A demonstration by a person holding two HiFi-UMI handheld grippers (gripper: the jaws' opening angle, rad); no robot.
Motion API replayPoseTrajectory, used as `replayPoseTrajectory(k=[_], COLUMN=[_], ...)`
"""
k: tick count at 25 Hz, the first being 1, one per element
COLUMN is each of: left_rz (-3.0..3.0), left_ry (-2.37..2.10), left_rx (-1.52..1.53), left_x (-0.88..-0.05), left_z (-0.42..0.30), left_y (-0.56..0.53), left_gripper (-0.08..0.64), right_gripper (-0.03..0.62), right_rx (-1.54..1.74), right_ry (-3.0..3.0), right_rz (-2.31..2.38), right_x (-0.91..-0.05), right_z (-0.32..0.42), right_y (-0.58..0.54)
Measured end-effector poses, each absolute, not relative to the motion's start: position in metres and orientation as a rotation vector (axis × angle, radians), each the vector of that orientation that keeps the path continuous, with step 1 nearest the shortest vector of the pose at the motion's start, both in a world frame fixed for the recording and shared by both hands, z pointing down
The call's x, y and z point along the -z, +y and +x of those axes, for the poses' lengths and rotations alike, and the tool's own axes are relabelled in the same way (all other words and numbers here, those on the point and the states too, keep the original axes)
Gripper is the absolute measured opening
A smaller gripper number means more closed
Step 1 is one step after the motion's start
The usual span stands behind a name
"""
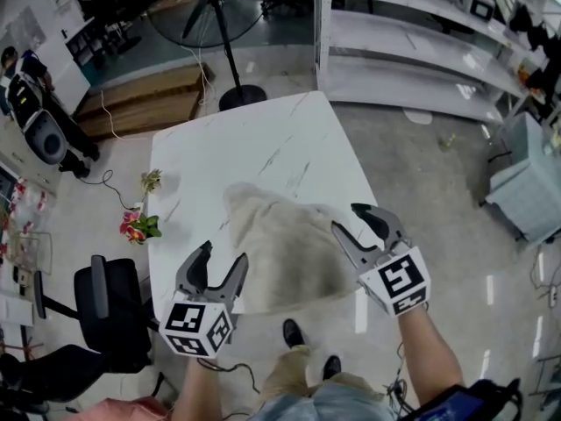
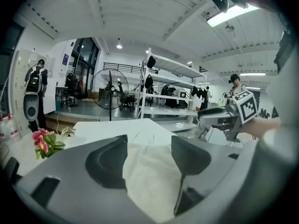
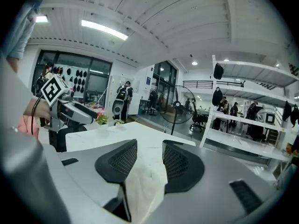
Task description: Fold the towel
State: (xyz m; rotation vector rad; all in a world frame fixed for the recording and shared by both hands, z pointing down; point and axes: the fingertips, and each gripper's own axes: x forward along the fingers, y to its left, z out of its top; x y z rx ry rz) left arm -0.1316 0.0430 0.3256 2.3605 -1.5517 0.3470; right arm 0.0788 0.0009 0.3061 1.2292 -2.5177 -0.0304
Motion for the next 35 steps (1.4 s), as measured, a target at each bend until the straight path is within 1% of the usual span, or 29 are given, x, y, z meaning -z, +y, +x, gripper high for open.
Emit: replayPoseTrajectory(k=[7, 11, 19, 23, 26, 29, 30, 35], left_rz=[2.393, 2.386, 2.238, 2.162, 2.148, 2.151, 2.152, 2.167], left_ry=[-1.525, -1.495, -1.394, -1.367, -1.368, -1.371, -1.374, -1.414], left_rx=[-0.394, -0.415, -0.512, -0.531, -0.524, -0.523, -0.521, -0.492], left_x=[-0.318, -0.331, -0.438, -0.472, -0.48, -0.481, -0.479, -0.456], left_z=[-0.148, -0.145, -0.125, -0.122, -0.122, -0.124, -0.124, -0.124], left_y=[-0.022, -0.047, -0.081, -0.078, -0.082, -0.086, -0.086, -0.09], left_gripper=[0.298, 0.298, 0.297, 0.296, 0.296, 0.296, 0.296, 0.295], right_gripper=[0.181, 0.181, 0.181, 0.179, 0.149, 0.068, 0.054, 0.046], right_rx=[0.05, 0.0, -0.279, -0.397, -0.408, -0.41, -0.406, -0.344], right_ry=[-2.509, -2.507, -2.45, -2.367, -2.333, -2.327, -2.326, -2.358], right_rz=[1.263, 1.242, 0.986, 0.834, 0.801, 0.774, 0.768, 0.795], right_x=[-0.292, -0.308, -0.437, -0.491, -0.505, -0.507, -0.505, -0.476], right_z=[0.067, 0.066, 0.05, 0.044, 0.042, 0.038, 0.037, 0.035], right_y=[-0.06, -0.083, -0.101, -0.086, -0.086, -0.088, -0.089, -0.096])
